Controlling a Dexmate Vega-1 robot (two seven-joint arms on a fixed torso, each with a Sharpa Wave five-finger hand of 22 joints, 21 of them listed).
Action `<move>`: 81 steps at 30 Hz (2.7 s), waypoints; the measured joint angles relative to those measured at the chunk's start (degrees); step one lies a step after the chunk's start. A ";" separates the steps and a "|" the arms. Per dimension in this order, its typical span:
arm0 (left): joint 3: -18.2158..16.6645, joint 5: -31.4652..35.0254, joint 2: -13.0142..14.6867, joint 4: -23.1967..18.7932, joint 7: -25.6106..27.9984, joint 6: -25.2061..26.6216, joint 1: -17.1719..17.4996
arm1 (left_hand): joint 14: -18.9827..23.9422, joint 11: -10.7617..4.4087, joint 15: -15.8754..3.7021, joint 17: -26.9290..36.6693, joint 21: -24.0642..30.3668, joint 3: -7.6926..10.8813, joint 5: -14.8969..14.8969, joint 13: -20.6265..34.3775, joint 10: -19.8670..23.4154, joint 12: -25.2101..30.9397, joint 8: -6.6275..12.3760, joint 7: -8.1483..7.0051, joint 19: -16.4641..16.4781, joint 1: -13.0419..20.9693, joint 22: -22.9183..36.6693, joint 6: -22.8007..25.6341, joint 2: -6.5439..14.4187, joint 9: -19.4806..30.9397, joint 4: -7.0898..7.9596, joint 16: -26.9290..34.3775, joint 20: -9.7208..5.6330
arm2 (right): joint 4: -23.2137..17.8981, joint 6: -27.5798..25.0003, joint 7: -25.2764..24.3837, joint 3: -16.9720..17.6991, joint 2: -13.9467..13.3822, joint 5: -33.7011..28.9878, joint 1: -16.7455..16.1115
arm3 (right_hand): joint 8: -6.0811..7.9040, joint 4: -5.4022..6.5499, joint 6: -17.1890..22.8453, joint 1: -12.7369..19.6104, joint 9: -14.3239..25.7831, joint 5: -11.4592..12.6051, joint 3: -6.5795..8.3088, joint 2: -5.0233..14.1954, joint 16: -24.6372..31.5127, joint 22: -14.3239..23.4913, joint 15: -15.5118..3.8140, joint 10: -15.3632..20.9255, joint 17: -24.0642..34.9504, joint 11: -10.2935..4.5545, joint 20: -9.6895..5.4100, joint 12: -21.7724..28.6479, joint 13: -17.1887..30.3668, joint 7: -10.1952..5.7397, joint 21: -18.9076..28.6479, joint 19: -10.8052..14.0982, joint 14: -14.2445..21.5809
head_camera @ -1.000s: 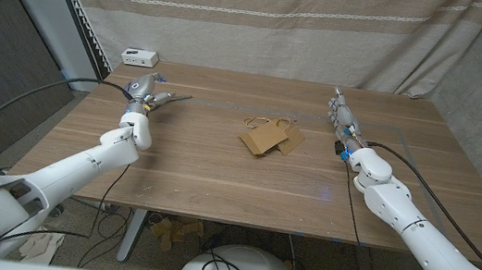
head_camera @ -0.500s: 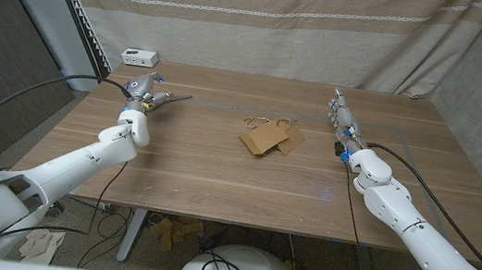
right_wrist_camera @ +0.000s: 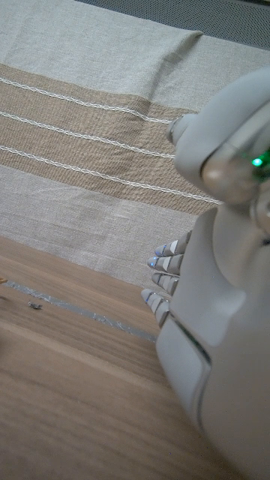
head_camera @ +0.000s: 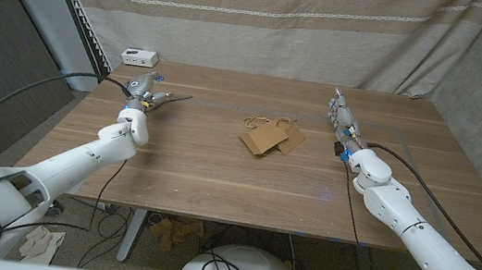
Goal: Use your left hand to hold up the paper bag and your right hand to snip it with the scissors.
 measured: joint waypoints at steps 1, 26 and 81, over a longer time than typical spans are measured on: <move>0.03 0.00 0.00 0.04 0.00 0.00 -0.03 | -0.13 0.02 0.14 0.00 0.00 0.00 0.00 0.00 -0.22 0.00 -0.01 0.00 0.00 0.00 0.00 0.00 0.00 0.00 0.00 0.00 0.00 | 0.00 0.00 -0.01 0.00 0.00 0.00 0.00 | 0.00 0.00 0.00 0.00 0.00 0.00 0.00 0.00 0.00 0.00 0.00 0.00 0.00 0.00 0.00 0.00 0.00 0.00 0.00 0.00 0.00; 2.27 1.11 -0.63 4.10 -1.18 -0.50 -2.69 | -1.78 0.06 0.24 -0.53 -0.62 0.00 0.62 -1.24 -0.62 -1.30 0.26 -0.78 -0.61 0.00 -0.26 1.84 0.00 -0.65 0.00 0.24 -0.01 | -0.01 -0.95 0.06 -0.25 -0.11 -0.17 0.63 | 0.00 0.00 0.00 0.00 0.00 0.00 0.00 0.00 0.00 0.00 -0.24 0.00 0.00 -0.01 0.00 0.00 0.00 0.00 0.00 0.00 -0.24; 12.55 10.60 -3.27 12.24 -4.73 7.84 -10.00 | 0.64 0.00 0.21 -0.70 -1.72 1.90 1.51 -1.34 3.73 -1.44 2.20 -2.30 -3.37 2.12 -0.11 5.72 1.07 -0.77 -0.79 1.34 0.10 | 0.06 -1.92 0.16 -0.50 0.05 0.03 1.20 | 0.00 -0.12 -0.21 0.60 0.00 0.22 -0.12 0.60 0.00 0.00 -0.30 0.01 0.00 -0.01 0.00 0.00 0.00 -0.21 0.00 0.00 -0.30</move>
